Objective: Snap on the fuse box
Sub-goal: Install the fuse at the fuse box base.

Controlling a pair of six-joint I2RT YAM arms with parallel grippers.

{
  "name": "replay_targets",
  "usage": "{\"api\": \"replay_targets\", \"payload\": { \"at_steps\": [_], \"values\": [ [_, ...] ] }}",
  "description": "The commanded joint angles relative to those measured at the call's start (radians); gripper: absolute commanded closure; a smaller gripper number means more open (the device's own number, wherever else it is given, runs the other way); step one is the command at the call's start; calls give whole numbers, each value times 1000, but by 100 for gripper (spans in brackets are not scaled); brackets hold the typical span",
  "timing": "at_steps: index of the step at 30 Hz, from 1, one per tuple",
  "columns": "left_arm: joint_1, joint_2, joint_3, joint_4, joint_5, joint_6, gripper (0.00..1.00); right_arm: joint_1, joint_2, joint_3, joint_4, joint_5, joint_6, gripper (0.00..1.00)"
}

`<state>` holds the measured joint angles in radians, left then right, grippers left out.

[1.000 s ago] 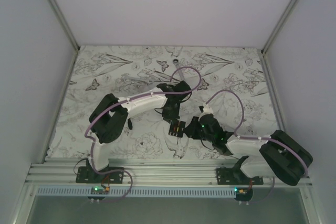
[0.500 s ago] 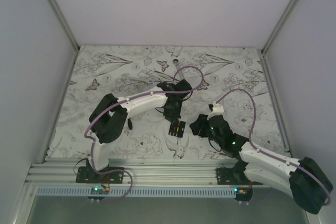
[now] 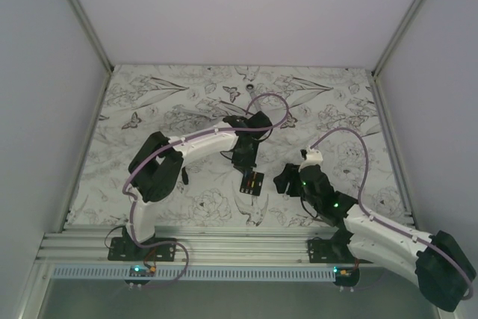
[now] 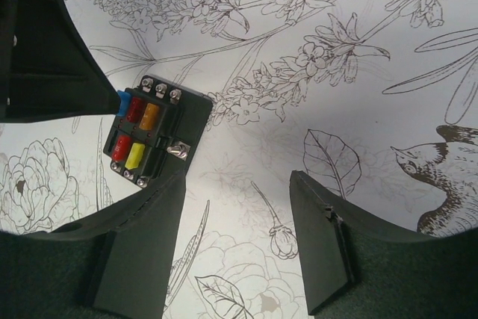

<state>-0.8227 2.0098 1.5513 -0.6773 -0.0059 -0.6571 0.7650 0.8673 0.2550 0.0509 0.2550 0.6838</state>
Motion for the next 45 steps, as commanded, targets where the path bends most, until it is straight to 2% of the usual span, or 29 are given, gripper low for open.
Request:
{"api": "replay_targets", "payload": {
  "at_steps": [1, 6, 13, 31, 36, 41, 45],
  "values": [
    [7, 27, 19, -26, 25, 20, 82, -11, -26, -6, -20, 39, -16, 35],
    [7, 29, 20, -28, 28, 19, 85, -12, -36, -7, -28, 44, -15, 33],
    [8, 36, 16, -28, 25, 12, 93, -15, -46, -8, -33, 45, -14, 32],
    [-26, 94, 6, -63, -22, -16, 92, -15, -43, -10, -33, 43, -12, 32],
    [-18, 130, -8, -79, -13, -38, 94, -14, -39, -11, -31, 39, -10, 32],
    [17, 142, -40, -77, 6, -62, 100, -15, -41, -15, -27, 38, -10, 31],
    [31, 162, -33, -73, 28, -55, 100, -15, -39, -18, -23, 36, -8, 31]
  ]
}}
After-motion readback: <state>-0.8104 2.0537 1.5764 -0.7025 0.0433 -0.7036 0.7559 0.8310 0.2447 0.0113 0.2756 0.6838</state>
